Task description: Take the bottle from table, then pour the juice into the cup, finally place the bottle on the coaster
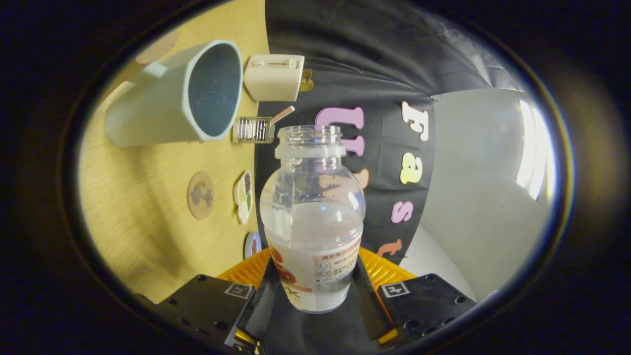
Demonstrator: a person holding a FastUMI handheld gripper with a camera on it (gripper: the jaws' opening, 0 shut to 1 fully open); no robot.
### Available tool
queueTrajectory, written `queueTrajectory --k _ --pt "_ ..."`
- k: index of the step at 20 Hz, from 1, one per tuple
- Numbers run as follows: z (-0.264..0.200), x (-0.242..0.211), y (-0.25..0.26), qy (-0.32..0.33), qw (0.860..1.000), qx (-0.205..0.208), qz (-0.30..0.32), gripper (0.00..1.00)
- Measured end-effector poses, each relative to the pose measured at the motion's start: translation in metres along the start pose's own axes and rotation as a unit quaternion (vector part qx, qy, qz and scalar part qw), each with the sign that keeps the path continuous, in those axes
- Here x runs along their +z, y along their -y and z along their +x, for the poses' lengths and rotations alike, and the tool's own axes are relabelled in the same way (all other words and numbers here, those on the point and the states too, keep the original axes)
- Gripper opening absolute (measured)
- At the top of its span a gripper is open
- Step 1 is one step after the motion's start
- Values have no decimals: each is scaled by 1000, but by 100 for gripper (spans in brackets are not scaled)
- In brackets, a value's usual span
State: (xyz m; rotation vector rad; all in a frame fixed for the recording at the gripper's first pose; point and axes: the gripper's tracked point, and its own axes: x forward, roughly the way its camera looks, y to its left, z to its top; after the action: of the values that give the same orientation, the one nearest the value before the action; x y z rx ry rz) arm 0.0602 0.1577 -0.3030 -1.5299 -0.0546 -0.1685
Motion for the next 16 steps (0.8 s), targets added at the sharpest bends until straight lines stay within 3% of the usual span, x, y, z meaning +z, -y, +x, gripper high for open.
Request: queueTrajectory --k 16 --pt "0 9 7 16 998 -25 -53 79"
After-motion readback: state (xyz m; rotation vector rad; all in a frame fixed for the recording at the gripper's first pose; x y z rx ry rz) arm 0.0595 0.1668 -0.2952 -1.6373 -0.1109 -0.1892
